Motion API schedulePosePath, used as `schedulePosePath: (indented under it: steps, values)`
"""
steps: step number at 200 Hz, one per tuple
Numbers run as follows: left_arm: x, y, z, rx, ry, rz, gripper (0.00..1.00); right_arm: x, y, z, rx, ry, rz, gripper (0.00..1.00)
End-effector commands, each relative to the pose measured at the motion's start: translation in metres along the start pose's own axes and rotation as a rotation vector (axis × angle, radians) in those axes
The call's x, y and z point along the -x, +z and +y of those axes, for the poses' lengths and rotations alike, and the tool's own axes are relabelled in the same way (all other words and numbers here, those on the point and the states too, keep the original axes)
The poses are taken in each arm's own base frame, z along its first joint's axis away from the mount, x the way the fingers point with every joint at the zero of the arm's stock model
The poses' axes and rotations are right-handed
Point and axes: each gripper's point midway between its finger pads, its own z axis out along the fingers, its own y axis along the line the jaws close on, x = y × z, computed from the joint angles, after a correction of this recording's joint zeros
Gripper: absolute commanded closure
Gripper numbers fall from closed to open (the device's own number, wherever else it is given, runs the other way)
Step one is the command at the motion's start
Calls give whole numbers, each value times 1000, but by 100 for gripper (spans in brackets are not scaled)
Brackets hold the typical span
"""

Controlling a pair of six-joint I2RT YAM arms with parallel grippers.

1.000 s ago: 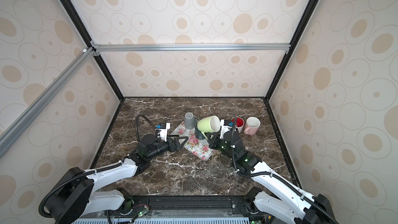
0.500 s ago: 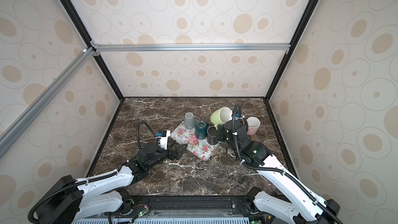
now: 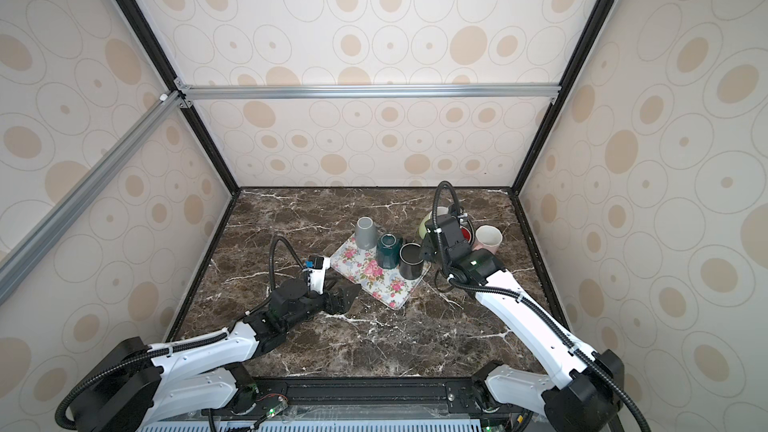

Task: Turn the mug right side up
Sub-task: 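Grip the green mug's rim with the right gripper while the left gripper releases, then set the green mug upright beside the red-lined mug with the right gripper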

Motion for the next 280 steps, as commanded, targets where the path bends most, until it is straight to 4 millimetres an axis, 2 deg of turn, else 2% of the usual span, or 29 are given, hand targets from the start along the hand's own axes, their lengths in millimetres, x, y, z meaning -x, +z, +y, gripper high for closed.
schedulePosePath:
  steps: [1,35,76,150,280]
  values:
    - [2,-1,1,14,25,-11,2,46,-9,19,50,20,-140,100]
    - [3,-1,4,30,35,-14,2,55,5,17,28,4,-132,100]
    - [8,-10,7,43,44,-60,2,54,26,14,13,-4,-109,100]
    - [13,-17,7,33,39,-106,2,43,61,25,4,-18,-32,100]
    - [10,-16,13,63,40,-101,2,18,117,2,-182,-120,37,100]
